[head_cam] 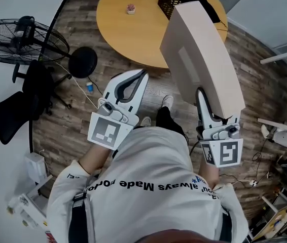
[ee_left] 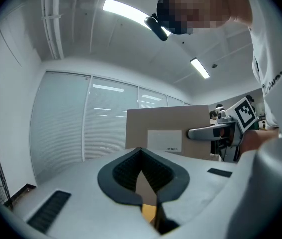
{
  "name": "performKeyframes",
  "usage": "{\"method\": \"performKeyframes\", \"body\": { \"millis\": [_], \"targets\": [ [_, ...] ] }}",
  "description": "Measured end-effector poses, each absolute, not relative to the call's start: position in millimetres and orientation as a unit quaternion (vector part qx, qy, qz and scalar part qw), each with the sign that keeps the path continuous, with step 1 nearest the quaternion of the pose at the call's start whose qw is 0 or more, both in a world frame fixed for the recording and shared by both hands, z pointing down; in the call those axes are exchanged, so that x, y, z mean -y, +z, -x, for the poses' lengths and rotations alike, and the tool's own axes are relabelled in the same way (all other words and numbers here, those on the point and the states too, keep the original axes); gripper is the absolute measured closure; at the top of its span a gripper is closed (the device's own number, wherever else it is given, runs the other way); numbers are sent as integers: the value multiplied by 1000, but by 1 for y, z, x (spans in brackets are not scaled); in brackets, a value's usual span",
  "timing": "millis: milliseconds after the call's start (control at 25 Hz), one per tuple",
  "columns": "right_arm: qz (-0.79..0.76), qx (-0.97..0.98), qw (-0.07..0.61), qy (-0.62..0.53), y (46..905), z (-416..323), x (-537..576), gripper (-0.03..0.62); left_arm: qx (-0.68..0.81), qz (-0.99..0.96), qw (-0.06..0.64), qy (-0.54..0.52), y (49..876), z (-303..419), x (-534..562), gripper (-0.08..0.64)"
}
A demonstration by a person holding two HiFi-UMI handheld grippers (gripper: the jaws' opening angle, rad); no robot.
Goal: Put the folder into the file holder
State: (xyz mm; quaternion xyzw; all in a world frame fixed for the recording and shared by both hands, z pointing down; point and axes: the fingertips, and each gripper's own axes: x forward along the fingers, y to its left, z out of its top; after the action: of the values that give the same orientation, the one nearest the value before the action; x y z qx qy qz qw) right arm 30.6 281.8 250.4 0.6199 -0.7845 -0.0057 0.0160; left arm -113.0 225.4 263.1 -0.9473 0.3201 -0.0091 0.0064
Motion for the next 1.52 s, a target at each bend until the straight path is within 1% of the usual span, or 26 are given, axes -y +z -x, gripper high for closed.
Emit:
{"method": "performKeyframes", "body": {
  "millis": [720, 1520],
  "targets": [
    [-614, 789, 12, 3, 254, -123, -203, 307, -329, 944, 3, -25, 267, 25, -151, 537],
    [-595, 804, 9, 2, 259, -192, -150, 307, -348, 937, 3, -29, 273, -41, -105, 537]
  ]
}}
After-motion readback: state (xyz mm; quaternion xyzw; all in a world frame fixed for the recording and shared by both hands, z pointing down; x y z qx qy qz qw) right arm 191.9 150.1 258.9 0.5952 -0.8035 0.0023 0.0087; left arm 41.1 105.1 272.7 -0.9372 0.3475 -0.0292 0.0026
